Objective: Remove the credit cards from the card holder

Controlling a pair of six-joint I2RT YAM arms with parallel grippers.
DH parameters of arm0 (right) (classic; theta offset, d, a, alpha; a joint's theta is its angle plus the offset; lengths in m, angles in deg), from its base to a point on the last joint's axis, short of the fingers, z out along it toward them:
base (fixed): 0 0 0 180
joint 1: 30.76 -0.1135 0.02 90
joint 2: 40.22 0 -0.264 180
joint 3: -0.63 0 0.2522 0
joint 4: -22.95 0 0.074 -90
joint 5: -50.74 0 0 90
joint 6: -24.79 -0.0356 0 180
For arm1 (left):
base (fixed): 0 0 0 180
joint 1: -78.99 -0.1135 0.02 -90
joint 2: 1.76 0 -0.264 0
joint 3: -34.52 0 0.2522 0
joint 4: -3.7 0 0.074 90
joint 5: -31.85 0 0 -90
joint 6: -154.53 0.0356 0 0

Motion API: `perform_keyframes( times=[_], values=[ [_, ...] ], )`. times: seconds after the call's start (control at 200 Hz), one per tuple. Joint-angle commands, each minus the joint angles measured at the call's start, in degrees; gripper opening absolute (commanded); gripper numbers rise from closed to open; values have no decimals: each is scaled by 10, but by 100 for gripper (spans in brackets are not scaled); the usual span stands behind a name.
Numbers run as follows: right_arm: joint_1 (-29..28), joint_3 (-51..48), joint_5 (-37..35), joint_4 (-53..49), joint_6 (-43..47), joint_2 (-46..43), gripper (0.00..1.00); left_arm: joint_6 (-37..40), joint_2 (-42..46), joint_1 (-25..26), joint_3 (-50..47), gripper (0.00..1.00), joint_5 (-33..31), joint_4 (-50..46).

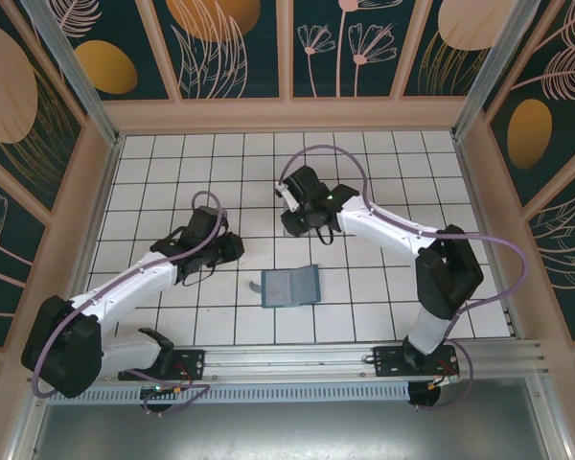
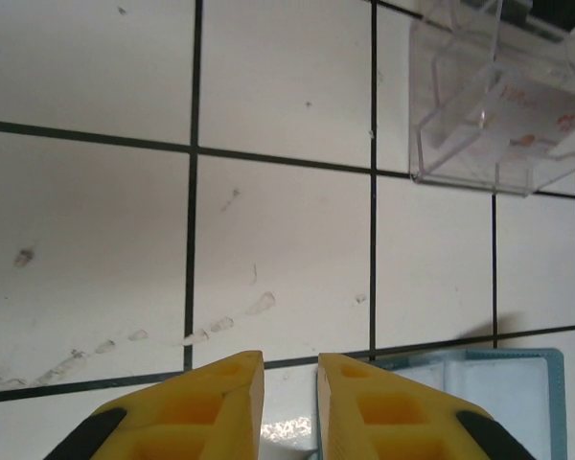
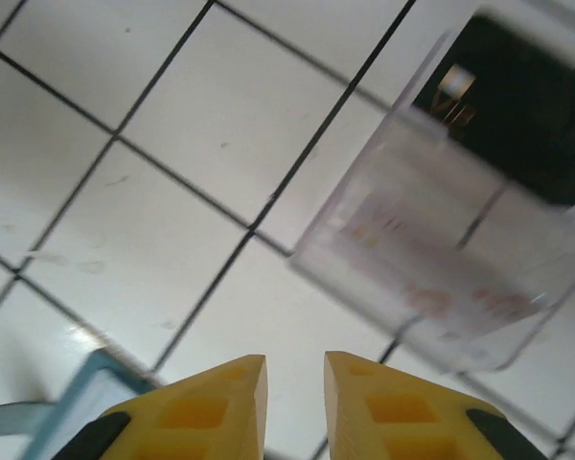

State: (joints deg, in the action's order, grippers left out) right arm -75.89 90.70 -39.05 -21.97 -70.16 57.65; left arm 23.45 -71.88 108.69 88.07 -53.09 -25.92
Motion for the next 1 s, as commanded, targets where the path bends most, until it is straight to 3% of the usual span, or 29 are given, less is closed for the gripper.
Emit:
perform_keyframes(
  times=[0.0, 0.355, 0.996],
  values=[
    [-35, -33, 62, 20, -204, -29, 22, 19, 10, -25, -17, 24, 36, 21],
    [-109, -62, 44, -21, -326, 5, 27, 26, 15, -41, -7, 24, 56, 21],
    [-160, -15, 37, -59, -368, 104, 27, 28, 29, -41, -28, 25, 65, 36]
  ],
)
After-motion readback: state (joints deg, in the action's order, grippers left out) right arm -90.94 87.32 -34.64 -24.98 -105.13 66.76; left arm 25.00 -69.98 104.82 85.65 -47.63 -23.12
